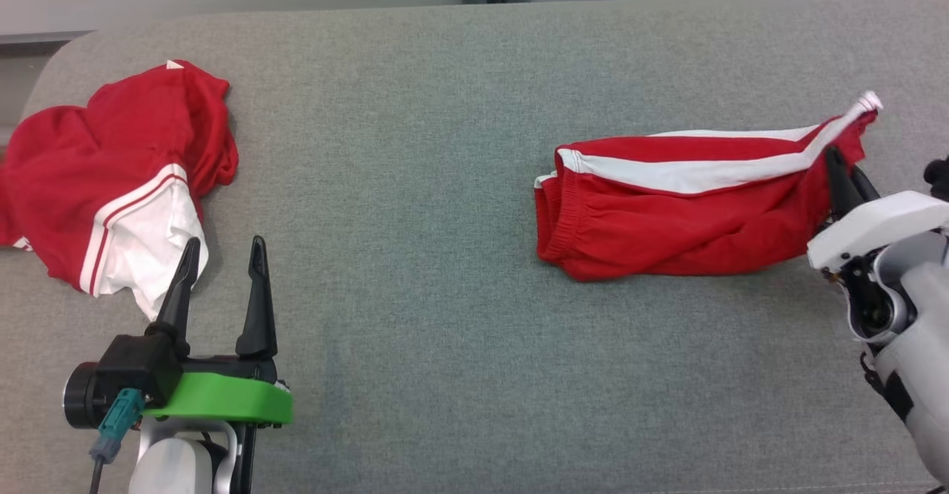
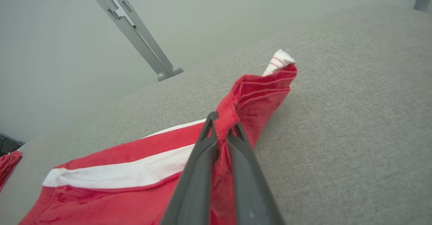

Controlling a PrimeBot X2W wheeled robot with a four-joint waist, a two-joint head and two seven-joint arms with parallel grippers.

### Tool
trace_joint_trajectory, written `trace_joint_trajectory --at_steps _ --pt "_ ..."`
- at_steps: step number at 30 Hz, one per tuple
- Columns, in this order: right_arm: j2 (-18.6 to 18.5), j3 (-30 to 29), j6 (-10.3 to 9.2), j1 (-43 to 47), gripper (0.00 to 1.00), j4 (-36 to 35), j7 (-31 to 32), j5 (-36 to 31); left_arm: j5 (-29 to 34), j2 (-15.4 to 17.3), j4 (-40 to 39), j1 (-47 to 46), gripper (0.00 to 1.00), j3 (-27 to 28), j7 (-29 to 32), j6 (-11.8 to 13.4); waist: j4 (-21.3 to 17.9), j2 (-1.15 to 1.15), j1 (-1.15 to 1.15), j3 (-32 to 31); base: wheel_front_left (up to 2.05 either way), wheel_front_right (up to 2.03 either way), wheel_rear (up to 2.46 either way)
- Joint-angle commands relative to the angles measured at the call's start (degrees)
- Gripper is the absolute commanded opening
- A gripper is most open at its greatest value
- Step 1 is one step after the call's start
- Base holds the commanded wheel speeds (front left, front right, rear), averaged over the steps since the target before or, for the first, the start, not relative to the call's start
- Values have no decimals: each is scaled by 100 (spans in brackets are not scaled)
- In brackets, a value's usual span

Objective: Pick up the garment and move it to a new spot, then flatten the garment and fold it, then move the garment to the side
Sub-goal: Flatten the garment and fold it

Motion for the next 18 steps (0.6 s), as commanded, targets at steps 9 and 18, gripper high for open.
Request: trace_joint_trajectory --at_steps 9,18 --pt "400 529 3 -25 0 -902 90 -270 -65 21 -27 175 100 34 -3 -18 262 0 0 -236 0 0 0" --pt "851 990 3 409 0 -1243 221 -639 -98 -10 -44 221 100 -21 -3 -18 555 0 0 -193 0 0 0"
